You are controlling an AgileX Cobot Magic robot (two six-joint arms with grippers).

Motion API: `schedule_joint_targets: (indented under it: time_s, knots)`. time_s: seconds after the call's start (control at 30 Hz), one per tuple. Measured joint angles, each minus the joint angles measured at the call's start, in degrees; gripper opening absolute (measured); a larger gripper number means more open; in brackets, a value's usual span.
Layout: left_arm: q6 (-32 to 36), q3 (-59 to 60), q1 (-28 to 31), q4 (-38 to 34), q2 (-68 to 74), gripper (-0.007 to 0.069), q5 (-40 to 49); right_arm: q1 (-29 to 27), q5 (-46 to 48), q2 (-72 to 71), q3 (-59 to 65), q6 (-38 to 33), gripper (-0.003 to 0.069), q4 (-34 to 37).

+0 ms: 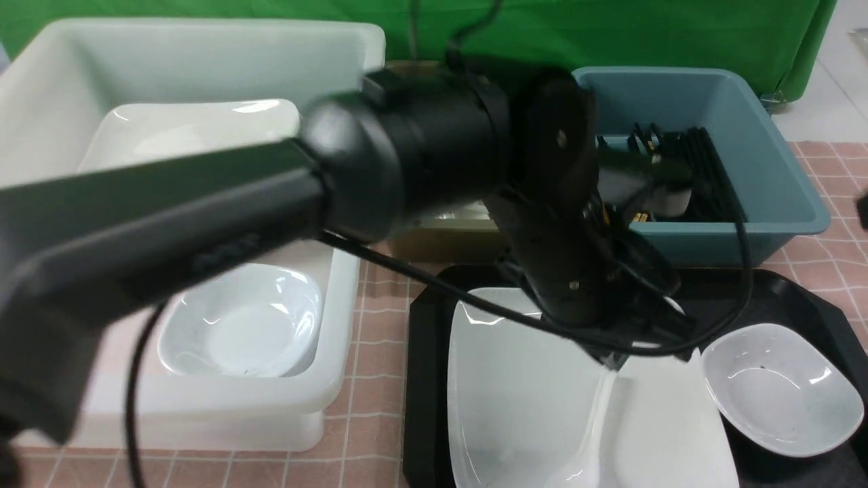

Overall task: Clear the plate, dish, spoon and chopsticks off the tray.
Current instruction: Use the left arm to grab a soup spoon from the plate, then use the left arm to put the soup spoon into the small storage box in the middle

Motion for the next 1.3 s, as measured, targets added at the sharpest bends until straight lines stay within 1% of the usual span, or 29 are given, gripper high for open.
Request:
schedule_joint_targets:
  time_s: [0.03, 0.07, 0.1, 0.13, 0.17, 0.2, 0.23, 0.27, 0.3, 0.33, 0.37, 0.43, 0.5, 0.57, 0.63, 0.67, 0.7, 0.73, 0.77, 0.9, 0.93, 1.0, 1.03, 1.13, 1.17, 1.23, 1.27, 1.3]
  knots:
    - [-0.1, 0.0, 0.0, 0.1, 0.3, 0.0083, 0.0, 0.0, 0.2, -0.5, 0.5, 0.0, 0.0030, 0.0]
    - [-0.1, 0.0, 0.0, 1.0, 2.2, 0.0144, -0.7, 0.0, 0.3, -4.3, 4.4, 0.2, 0.0030, 0.0]
    - [-0.1, 0.0, 0.0, 1.0, 2.2, 0.0144, -0.7, 0.0, 0.3, -5.4, 5.0, 0.3, 0.0030, 0.0]
    - [0.5, 0.0, -0.1, 1.3, 3.8, 0.0220, -2.1, 0.0, -0.1, -8.5, 8.1, 0.7, 0.0030, 0.0]
    - [1.4, 0.0, -0.2, 1.3, 4.8, 0.0273, -3.7, 0.0, -0.9, -11.4, 11.7, 1.0, 0.0030, 0.0]
    - [1.5, 0.0, -0.2, 1.3, 5.0, 0.0294, -4.0, 0.0, -1.1, -11.9, 12.2, 1.0, 0.0030, 0.0]
    - [3.1, 0.0, -0.7, 1.3, 6.2, 0.0376, -6.3, 0.0, -2.5, -15.7, 16.0, 1.4, 0.0030, 0.0]
    - [3.1, 0.0, -0.9, 1.4, 6.7, 0.0421, -7.6, 0.0, -3.6, -17.3, 17.9, 1.5, 0.0030, 0.0]
    - [3.1, 0.0, -0.9, 1.4, 6.9, 0.0430, -7.8, 0.0, -3.8, -17.3, 18.3, 1.5, 0.0030, 0.0]
    - [3.1, 0.0, -1.3, 1.9, 7.7, 0.0479, -9.1, 0.0, -4.8, -19.2, 20.4, 1.7, 0.0030, 0.0]
    - [3.1, 0.0, -1.4, 2.4, 8.3, 0.0503, -9.6, 0.0, -5.2, -19.9, 21.3, 1.8, 0.0031, 0.0]
    - [3.1, 0.0, -1.5, 3.4, 9.7, 0.0520, -10.2, 0.0, -5.4, -21.0, 22.3, 1.8, 0.0033, 0.0]
    - [2.7, 0.0, -1.5, 3.9, 10.9, 0.0498, -10.3, 0.0, -5.8, -21.1, 22.3, 1.8, 0.0034, 0.0]
    - [2.6, -0.1, -1.5, 4.2, 11.3, 0.0442, -10.3, 0.0, -6.2, -21.2, 22.4, 1.7, 0.0036, 0.0]
    - [2.4, -0.2, -1.5, 4.1, 11.4, 0.0318, -9.3, 0.0, -6.5, -21.3, 22.4, 1.6, 0.0037, 0.0]
    - [2.4, -0.3, -1.5, 4.1, 11.5, 0.0238, -8.9, 0.0, -6.8, -21.3, 22.4, 1.5, 0.0038, 0.0]
    - [2.4, -0.4, -1.5, 4.0, 11.5, 0.0139, -8.3, 0.0, -7.1, -21.3, 22.4, 1.4, 0.0038, 0.0]
    - [2.6, -0.4, -1.5, 4.1, 11.5, 0.0093, -7.8, 0.0, -7.3, -21.3, 22.4, 1.4, 0.0039, 0.0]
    - [2.6, -0.4, -1.5, 4.1, 11.4, 0.0077, -7.5, 0.0, -7.7, -21.3, 22.4, 1.4, 0.0040, 0.0]
    - [2.6, -0.2, -1.4, 4.4, 9.6, 0.0080, -6.7, 0.0, -8.8, -21.3, 22.4, 1.4, 0.0043, 0.0]
    - [2.6, -0.2, -1.1, 5.5, 6.4, 0.0080, -7.2, 0.0, -9.3, -21.3, 22.4, 1.4, 0.0044, 0.0]
    - [2.6, -0.2, -0.7, 5.9, 4.8, 0.0080, -7.8, 0.0, -9.9, -21.3, 22.4, 1.4, 0.0045, 0.0]
    - [2.6, -0.9, 0.3, 7.2, 0.8, 0.0080, -10.3, 0.0, -11.0, -21.3, 22.4, 1.4, 0.0048, 0.0]
    - [2.6, -1.9, 2.9, 9.6, -3.7, 0.0080, -15.9, 0.0, -12.6, -21.1, 22.4, 1.4, 0.0050, 0.0]
    - [2.6, -2.4, 5.5, 12.2, -6.0, 0.0080, -21.5, 0.0, -13.7, -20.4, 22.4, 1.4, 0.0050, 0.0]
    - [2.6, -2.7, 9.2, 13.2, -7.2, 0.0080, -29.3, 0.0, -16.2, -18.9, 22.5, -0.9, 0.0050, 1.3]
    - [2.6, -2.7, 9.2, 13.2, -7.2, 0.0080, -29.3, 0.0, -16.6, -18.7, 22.5, -0.9, 0.0050, 1.6]
    - [2.6, -2.7, 12.8, 12.6, -6.6, 0.0080, -34.0, 0.0, -21.0, -17.3, 22.5, -7.7, 0.0050, 5.6]
